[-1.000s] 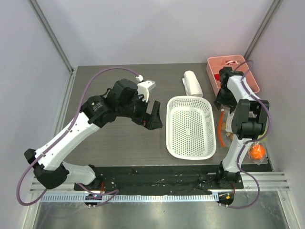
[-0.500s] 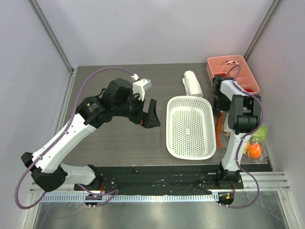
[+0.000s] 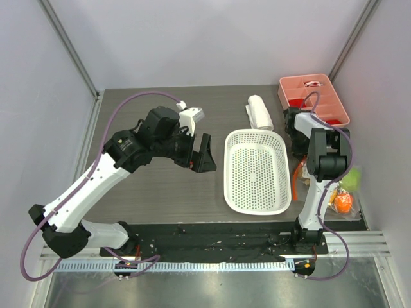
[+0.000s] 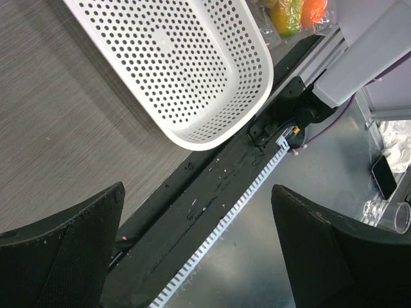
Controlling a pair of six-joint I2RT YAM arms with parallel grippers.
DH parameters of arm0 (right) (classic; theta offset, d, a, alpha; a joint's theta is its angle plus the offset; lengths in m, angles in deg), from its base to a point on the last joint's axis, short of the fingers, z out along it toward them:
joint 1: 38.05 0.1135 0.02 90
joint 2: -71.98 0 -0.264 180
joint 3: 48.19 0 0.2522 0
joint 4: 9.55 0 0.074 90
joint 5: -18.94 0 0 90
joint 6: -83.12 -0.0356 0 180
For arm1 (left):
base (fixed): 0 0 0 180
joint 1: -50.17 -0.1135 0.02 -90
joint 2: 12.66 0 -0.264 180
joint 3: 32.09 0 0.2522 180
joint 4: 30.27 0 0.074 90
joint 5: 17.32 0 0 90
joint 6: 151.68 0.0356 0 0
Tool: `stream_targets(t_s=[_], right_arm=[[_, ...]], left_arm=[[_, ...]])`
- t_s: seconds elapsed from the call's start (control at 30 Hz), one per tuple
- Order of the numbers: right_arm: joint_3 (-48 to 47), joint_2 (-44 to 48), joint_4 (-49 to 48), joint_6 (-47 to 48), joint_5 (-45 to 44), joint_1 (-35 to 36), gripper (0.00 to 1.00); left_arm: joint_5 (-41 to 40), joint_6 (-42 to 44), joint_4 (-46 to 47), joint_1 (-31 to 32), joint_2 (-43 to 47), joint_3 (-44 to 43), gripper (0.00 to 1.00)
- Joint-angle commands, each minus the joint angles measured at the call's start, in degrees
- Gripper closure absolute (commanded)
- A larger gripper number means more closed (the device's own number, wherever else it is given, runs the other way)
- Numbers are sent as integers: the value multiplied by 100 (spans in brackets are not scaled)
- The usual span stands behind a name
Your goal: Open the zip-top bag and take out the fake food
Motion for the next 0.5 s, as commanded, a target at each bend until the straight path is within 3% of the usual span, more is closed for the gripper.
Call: stream_targets(t_s=[0.0,0.1,0.17,0.47], right_arm=[[271,408,-236,-92,-142,23,74],[44,646,-69,-136,-107,23,92],[-262,830,210,-232,-125,22,98],[-1196,1875,1363,-917,411,-215,99]], left_arm=[[87,-121,203,-18,99,-96,6],[174,-200,344,-18,37,-44,7],[297,-287,563,-18,-24,-9,8],[553,-701,2809,262,-718,440,15]])
